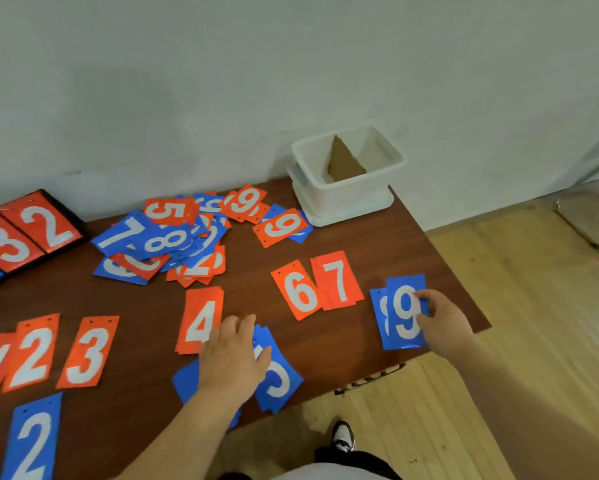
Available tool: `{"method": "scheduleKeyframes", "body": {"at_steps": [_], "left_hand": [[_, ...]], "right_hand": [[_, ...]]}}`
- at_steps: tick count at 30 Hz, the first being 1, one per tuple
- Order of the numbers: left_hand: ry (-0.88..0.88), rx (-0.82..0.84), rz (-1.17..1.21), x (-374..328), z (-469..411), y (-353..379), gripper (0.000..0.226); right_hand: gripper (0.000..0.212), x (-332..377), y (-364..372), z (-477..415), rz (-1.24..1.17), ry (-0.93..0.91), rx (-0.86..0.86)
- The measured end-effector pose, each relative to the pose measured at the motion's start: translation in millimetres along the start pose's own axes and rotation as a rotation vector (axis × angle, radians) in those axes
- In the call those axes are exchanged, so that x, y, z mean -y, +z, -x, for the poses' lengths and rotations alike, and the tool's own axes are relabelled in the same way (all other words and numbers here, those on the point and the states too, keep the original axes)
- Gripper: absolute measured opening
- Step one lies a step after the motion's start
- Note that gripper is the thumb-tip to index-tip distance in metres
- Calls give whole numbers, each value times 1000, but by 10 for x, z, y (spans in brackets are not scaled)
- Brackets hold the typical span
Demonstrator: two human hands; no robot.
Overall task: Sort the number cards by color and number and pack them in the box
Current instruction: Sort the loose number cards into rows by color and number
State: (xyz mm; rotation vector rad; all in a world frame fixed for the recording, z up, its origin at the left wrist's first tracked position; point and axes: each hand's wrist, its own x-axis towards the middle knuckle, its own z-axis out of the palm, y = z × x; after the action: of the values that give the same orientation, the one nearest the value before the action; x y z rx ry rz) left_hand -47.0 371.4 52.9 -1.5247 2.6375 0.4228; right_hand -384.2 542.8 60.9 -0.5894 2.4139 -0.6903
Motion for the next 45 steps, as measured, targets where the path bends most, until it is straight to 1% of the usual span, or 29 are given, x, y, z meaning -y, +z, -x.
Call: {"method": "scheduleKeyframes", "body": {"at_steps": [3, 6, 9, 11, 14, 16, 19, 22, 25, 28, 30, 34, 37, 40, 43, 45], "left_hand": [[-39, 18, -27, -299, -53, 32, 70], [-57, 36, -68, -490, -133, 58, 71], [-70, 64, -107, -615, -244, 112, 72], [-86, 73, -122, -679, -320, 128, 72], [-106, 87, -121, -724, -398, 100, 72], [-126, 87, -115, -715, -426, 72, 72], [-169, 71, -103, -631, -453, 6, 72], [-217, 43, -96, -440, -478, -77, 71], [-289, 51, -61, -173, -550, -154, 74], [-337, 40, -52, 166, -698, -253, 76], [-366, 47, -30, 413, -847, -327, 78], [-410, 44, -10, 911, -1229, -413, 80], [-438, 55, 27, 1208, -1564, -433, 81], [-456, 49, 30, 1468, -1872, -438, 82], [-426, 31, 32, 1760, -2208, -434, 82], [-374, 35, -4, 1946, -2464, -456, 81]], "right_hand": [[50, -199, -262, -385, 36, 55, 12], [52, -379, -363, -680, 98, 53, 43], [54, -541, -285, -859, 277, -3, 85], [57, -596, -210, -885, 406, 32, 111], [61, -503, -163, -821, 452, 69, 100], [62, -397, -84, -780, 445, 16, 85], [61, -82, 134, -700, 450, -139, 140], [60, 398, 421, -614, 431, -292, 193], [62, 928, 725, -574, 434, -386, 219], [66, 1402, 1020, -619, 453, -419, 272], [65, 1671, 1196, -690, 456, -425, 297], [62, 2145, 1526, -902, 482, -431, 288], [62, 2443, 1751, -1174, 541, -480, 287], [66, 2662, 1926, -1485, 629, -525, 323], [68, 2797, 2044, -1773, 734, -613, 370], [62, 2842, 2084, -1951, 837, -680, 383]]}}
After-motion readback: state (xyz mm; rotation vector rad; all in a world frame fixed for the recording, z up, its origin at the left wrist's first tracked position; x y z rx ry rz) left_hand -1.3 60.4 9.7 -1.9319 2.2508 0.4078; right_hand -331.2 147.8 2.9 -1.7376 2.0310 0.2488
